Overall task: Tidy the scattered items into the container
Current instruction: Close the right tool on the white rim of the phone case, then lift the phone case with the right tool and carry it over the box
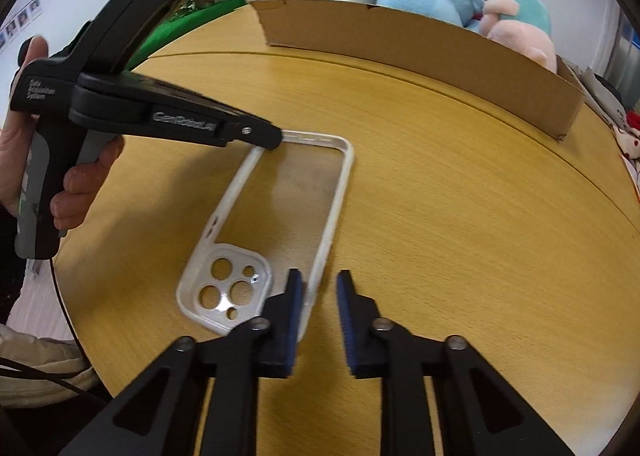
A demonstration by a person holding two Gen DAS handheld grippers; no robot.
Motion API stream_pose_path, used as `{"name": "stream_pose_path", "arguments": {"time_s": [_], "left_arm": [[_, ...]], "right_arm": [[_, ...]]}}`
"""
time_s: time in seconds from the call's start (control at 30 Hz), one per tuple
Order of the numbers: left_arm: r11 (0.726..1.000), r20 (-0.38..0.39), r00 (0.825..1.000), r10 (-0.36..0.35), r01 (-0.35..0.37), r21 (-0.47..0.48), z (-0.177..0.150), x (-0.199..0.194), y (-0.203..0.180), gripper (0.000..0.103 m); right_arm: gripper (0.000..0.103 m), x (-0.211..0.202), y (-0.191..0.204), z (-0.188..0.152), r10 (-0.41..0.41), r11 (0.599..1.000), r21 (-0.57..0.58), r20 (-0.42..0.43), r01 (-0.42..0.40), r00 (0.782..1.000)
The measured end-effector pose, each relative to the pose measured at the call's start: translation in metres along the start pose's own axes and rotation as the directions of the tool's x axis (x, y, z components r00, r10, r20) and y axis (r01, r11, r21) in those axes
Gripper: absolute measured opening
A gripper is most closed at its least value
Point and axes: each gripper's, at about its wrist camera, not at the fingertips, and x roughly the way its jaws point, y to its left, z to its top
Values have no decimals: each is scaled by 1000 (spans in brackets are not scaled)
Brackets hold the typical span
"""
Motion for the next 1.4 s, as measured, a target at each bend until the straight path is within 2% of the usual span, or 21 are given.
{"name": "stream_pose_path", "arguments": {"time_s": [0.33, 0.43, 0.57, 0.73, 0.83, 1.1, 1.27, 1.4], "left_arm": [[1000, 14, 1000, -9, 9, -1, 10, -6, -6, 7], [1000, 35, 999, -23, 22, 4, 23, -15, -6, 7], [998, 85, 996, -24, 19, 67, 49, -33, -13, 7], [991, 166, 986, -26, 4, 131, 93, -65, -16, 7], [983, 219, 976, -13, -28, 180, 120, -89, -19, 8], [971, 338, 941, -10, -72, 228, 204, -151, -21, 8], [965, 386, 922, 3, -104, 242, 250, -181, -17, 8], [961, 389, 921, -2, -105, 254, 286, -192, -11, 8]], "right_arm": [[10, -5, -5, 1, -8, 999, 38, 13, 7, 1000], [10, -13, -7, 7, -15, 999, 45, 41, 13, 999], [10, -25, -14, 22, -30, 998, 49, 81, 26, 996], [10, -50, -32, 57, -66, 997, 50, 158, 59, 985], [10, -62, -46, 90, -84, 996, 52, 210, 75, 974], [9, -113, -68, 162, -149, 989, 37, 356, 145, 923], [9, -141, -81, 212, -161, 986, 28, 410, 164, 898], [9, -152, -94, 246, -150, 988, 21, 426, 156, 892]]}}
